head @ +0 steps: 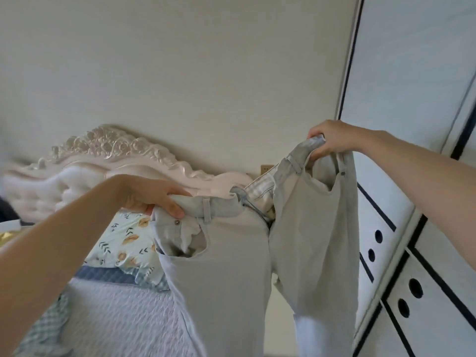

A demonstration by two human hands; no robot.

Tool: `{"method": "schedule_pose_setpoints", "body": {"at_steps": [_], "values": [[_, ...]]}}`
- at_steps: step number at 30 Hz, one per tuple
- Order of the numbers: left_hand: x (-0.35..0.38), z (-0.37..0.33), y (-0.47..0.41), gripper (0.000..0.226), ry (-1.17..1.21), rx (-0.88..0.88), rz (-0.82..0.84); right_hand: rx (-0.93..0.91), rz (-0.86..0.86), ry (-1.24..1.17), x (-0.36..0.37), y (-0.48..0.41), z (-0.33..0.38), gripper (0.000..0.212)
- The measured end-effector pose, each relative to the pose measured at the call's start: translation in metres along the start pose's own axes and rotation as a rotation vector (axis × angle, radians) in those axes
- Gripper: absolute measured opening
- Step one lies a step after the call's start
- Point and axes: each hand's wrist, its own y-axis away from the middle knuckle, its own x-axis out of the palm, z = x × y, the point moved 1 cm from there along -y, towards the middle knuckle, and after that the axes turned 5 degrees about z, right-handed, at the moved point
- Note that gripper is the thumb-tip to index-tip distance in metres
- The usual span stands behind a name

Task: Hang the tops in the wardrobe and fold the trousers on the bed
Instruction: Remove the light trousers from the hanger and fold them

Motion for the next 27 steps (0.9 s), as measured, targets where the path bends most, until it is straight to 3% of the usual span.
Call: {"method": "schedule_pose_setpoints", "body": {"at_steps": [6, 10, 17, 23, 27], "values": [[0.028, 0.091, 0.022, 0.048, 0.237, -0.219, -0.054, -0.181, 0.292, -0.055, 0.070, -0.067, 0.039, 0.046], [0.050, 0.163, 0.049, 0.062, 0.378, -0.364, -0.111, -0.360, 0.448, -0.075, 0.132, -0.111, 0.092, 0.049], [0.091, 0.281, 0.084, 0.034, 0.557, -0.508, -0.362, -0.577, 0.557, -0.031, 0.254, -0.167, 0.190, 0.032], [0.105, 0.387, 0.093, 0.054, 0.593, -0.569, -0.471, -0.677, 0.625, -0.010, 0.352, -0.209, 0.271, 0.030], [0.106, 0.450, 0.080, 0.033, 0.633, -0.637, -0.604, -0.711, 0.593, 0.010, 0.418, -0.242, 0.323, 0.029]]}}
